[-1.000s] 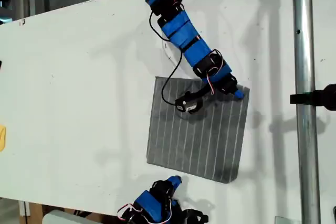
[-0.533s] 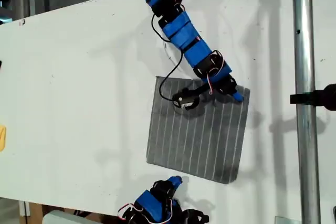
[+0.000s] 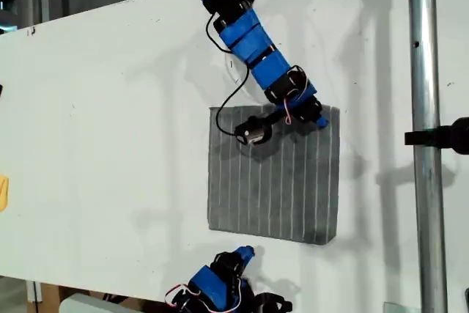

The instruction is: Grasp corners of a towel and fold twice.

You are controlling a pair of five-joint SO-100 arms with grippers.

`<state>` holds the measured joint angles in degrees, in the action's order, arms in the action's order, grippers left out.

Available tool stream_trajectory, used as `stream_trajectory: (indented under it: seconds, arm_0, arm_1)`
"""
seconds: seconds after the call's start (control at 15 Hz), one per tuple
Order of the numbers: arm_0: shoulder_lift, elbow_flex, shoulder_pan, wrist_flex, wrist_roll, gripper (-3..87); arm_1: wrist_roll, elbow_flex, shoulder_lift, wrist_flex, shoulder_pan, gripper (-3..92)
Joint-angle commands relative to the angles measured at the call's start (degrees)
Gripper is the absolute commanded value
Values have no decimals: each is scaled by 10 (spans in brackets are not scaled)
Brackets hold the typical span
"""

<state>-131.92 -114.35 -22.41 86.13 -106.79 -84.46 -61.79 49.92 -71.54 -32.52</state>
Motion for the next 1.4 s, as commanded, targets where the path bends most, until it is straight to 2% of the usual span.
stream_trajectory:
  seconds: [0.0, 0.07, 0.27, 0.6, 0.73, 0.8, 1.07, 1.33]
  arm_0:
    - [-4, 6, -3, -9, 3, -28]
    - [-4, 6, -2, -9, 4, -28]
    - [-5, 6, 2, -11, 8, -28]
    - [-6, 5, 1, -16, 7, -28]
    - [-7, 5, -3, -17, 6, -28]
    - [-8, 5, -4, -17, 4, -28]
    - [-8, 5, -10, -20, 0, -28]
    - [-8, 2, -16, -23, -4, -28]
  arm_1:
    - [15, 34, 72, -33, 11, 31]
    - [20, 37, 125, -37, 15, -2]
    - [67, 42, 255, -14, 27, -3]
    - [70, 18, 233, 9, 22, -3]
    - [51, -17, 213, 4, 18, 117]
    - [26, -45, 201, 4, 17, 136]
    - [-16, -81, 88, 54, -9, 181]
    - [-43, -81, 68, 29, -21, 195]
